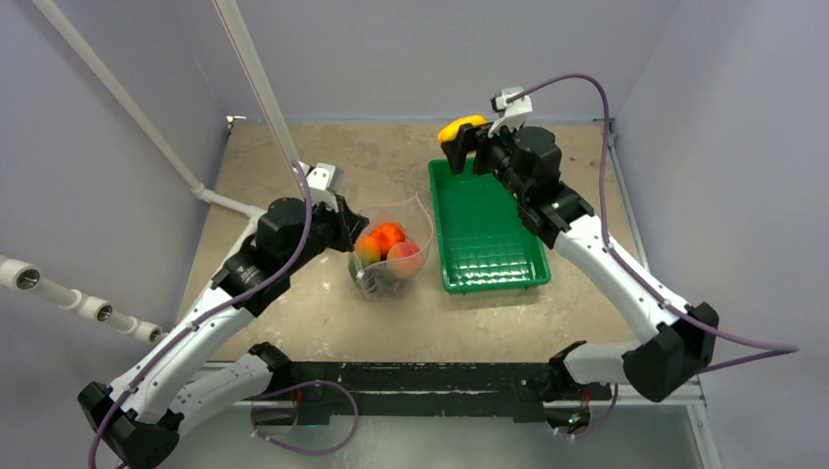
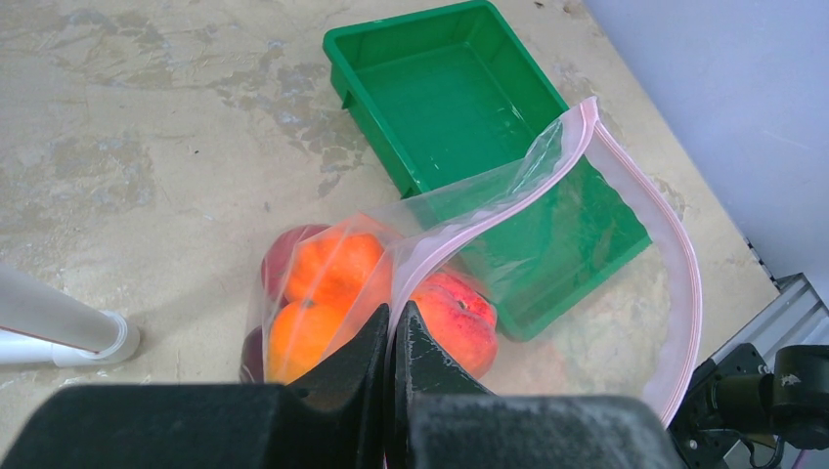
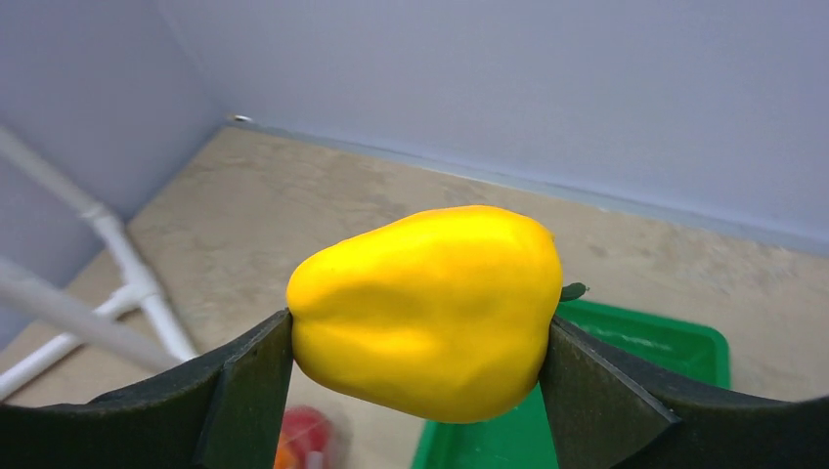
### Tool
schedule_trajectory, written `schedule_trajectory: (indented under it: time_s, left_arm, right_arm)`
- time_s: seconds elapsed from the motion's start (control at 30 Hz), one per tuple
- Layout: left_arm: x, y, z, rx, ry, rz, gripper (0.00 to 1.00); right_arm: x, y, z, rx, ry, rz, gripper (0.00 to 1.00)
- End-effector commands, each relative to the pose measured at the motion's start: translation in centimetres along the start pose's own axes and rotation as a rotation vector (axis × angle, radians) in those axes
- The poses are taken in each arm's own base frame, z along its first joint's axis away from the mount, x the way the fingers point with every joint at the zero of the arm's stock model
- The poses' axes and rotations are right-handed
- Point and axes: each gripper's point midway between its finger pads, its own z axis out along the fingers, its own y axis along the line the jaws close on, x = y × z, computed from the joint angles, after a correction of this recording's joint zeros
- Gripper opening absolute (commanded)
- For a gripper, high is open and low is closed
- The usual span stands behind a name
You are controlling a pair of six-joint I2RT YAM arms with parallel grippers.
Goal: Place the food in the zip-top bag and seal the zipper
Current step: Pick up the fake vegetable from the bin, then place the fake vegetable in the zipper food storage bag.
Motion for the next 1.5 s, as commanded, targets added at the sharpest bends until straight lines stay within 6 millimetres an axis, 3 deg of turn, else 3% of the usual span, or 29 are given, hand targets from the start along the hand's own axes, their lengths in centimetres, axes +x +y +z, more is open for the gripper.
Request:
schedule_trajectory:
  time_s: [0.0, 0.2, 0.6, 0.83, 1.3, 1.47]
  left_arm:
    - [-0.8, -0.2, -0.2, 0.009, -0.022, 0.015, 0.00]
    - [-0.9, -0.1, -0.2, 0.006, -0.026, 0.018, 0.00]
    - [-0.7, 0.0, 0.1, -0.002, -0.016, 0.018, 0.00]
    - [-0.6, 0.1, 0.1, -0.003, -0.015, 0.018, 0.00]
    - [-0.6, 0.0, 0.0, 0.000, -0.015, 0.018, 0.00]
    - [-0.7, -0.1, 0.0, 0.006, -0.016, 0.018, 0.00]
  right_arm:
    - [-4.1, 4.8, -3.0, -0.177, -0.104, -0.041, 0.65]
    - [-4.0, 9.6, -6.4, -0.377, -0.089, -0.103, 0.64]
    - [-1.1, 16.0, -11.3, -0.615, -0.037, -0.164, 0.64]
    - [0.7, 17.7, -12.7, -0.680, 0.003, -0.185, 0.64]
    - [6.9, 19.9, -12.4, -0.659, 0.185, -0.193, 0.63]
    - [7.7, 20.3, -12.3, -0.638, 0.204, -0.175, 0.64]
